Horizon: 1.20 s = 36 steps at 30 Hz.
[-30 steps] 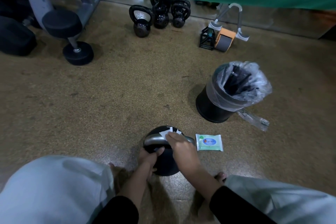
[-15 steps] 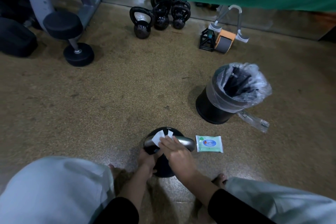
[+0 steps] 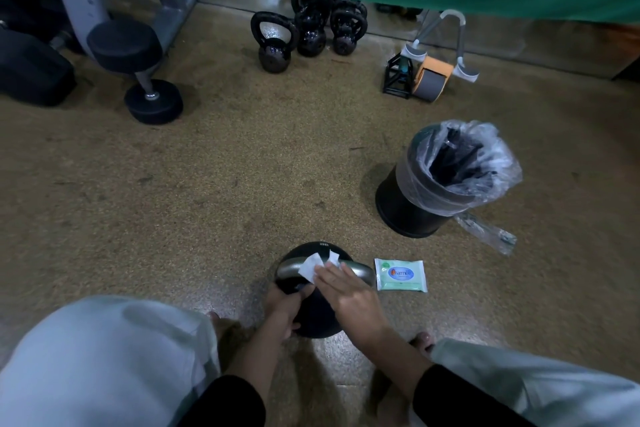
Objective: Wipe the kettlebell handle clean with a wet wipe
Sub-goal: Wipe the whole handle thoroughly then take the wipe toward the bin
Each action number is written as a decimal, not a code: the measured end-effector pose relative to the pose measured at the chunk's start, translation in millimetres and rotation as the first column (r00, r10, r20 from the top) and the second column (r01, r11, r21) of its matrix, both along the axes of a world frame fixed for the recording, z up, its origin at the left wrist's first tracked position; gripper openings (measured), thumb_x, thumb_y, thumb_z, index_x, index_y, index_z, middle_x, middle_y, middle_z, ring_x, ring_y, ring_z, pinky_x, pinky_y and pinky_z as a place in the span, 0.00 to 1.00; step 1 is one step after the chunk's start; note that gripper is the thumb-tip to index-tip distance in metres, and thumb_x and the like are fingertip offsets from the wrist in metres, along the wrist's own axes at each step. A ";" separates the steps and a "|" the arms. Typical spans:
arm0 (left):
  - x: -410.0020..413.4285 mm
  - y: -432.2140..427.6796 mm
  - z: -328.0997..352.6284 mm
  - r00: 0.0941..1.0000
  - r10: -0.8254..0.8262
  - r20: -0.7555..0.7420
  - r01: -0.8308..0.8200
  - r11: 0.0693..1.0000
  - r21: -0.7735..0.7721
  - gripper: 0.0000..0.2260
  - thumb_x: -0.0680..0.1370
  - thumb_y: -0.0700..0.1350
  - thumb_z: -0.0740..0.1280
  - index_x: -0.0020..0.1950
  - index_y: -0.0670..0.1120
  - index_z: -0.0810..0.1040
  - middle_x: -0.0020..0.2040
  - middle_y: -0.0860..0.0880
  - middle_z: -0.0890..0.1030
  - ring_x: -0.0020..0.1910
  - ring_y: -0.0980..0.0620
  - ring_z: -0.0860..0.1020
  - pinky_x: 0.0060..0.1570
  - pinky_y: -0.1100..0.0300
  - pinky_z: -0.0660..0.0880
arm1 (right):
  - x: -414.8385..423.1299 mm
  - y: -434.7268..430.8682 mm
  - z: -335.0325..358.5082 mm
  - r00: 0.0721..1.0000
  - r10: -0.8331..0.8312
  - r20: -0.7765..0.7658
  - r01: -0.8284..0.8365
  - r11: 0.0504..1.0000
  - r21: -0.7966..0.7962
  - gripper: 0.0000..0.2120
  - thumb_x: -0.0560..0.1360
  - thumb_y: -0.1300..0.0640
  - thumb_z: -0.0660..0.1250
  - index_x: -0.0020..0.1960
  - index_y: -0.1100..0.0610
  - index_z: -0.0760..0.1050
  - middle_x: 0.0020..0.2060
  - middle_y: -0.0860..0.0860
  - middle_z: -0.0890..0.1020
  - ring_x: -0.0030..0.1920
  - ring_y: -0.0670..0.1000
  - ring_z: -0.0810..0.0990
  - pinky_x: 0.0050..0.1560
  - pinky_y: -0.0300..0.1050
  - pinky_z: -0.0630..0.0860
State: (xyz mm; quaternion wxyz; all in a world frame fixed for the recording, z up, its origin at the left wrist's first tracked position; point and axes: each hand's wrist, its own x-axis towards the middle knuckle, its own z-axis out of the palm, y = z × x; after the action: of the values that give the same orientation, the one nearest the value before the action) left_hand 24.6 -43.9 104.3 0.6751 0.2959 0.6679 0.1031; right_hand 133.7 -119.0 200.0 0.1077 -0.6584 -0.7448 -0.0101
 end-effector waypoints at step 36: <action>1.5 1.4 8.0 0.999 0.034 0.021 -0.033 0.999 -0.026 0.25 0.72 0.44 0.76 0.65 0.46 0.71 0.60 0.45 0.76 0.63 0.40 0.73 0.48 0.45 0.75 | -1.1 23.0 27.2 0.967 -0.222 -0.129 0.196 0.963 -0.184 0.17 0.61 0.66 0.66 0.47 0.54 0.82 0.48 0.48 0.85 0.49 0.50 0.84 0.43 0.40 0.78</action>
State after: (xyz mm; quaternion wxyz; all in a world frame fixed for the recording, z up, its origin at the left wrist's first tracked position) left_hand 26.0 -42.5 112.3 0.6842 0.2750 0.6666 0.1091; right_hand 132.6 -96.0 227.2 0.1048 -0.7392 -0.6591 0.0908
